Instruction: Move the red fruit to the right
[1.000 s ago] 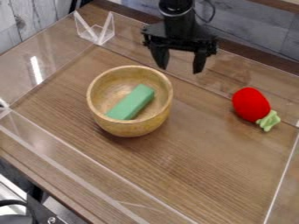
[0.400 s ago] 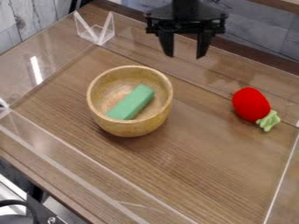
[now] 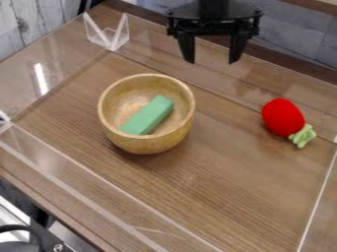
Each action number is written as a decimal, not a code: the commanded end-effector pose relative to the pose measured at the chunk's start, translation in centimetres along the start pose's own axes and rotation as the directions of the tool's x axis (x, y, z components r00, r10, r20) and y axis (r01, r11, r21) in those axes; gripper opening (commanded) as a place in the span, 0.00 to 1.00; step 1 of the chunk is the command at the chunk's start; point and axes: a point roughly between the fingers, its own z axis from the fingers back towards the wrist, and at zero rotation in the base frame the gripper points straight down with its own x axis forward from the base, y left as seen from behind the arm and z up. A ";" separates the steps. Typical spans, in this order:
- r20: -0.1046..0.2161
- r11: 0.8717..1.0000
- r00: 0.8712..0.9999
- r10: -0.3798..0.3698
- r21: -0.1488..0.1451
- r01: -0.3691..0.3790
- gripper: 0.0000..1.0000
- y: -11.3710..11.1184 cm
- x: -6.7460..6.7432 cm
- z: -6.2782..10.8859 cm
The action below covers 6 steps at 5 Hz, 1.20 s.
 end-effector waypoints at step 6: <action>0.035 0.970 0.978 -0.205 -0.129 0.207 1.00 0.3 1.1 2.0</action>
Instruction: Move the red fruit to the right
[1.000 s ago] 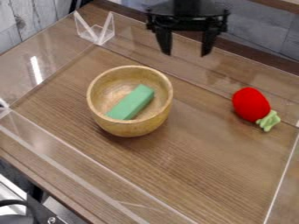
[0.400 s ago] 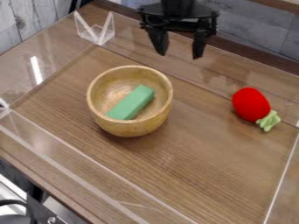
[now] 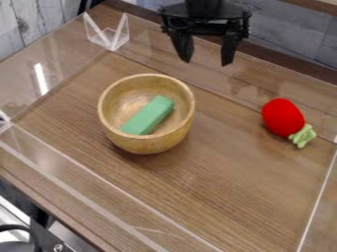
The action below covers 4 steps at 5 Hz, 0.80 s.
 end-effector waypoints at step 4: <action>0.088 1.000 0.996 0.011 0.002 -0.011 1.00 -0.4 1.1 3.5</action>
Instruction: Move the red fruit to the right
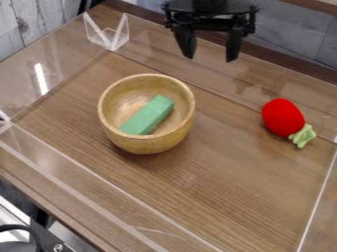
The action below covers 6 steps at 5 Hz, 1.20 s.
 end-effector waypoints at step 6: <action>0.112 0.996 0.991 -0.068 -0.047 0.074 1.00 -0.8 1.6 0.8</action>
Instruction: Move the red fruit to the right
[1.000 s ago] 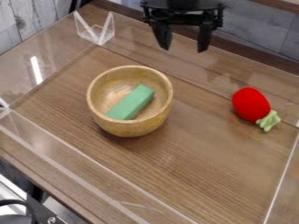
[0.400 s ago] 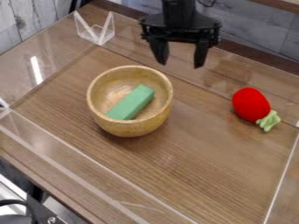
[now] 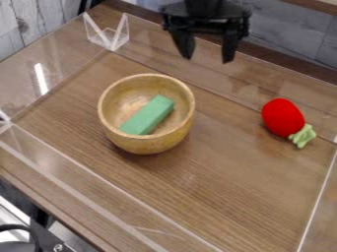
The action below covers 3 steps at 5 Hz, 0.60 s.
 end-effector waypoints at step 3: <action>0.037 0.993 0.992 -0.117 -0.028 0.118 1.00 -0.7 1.1 -0.6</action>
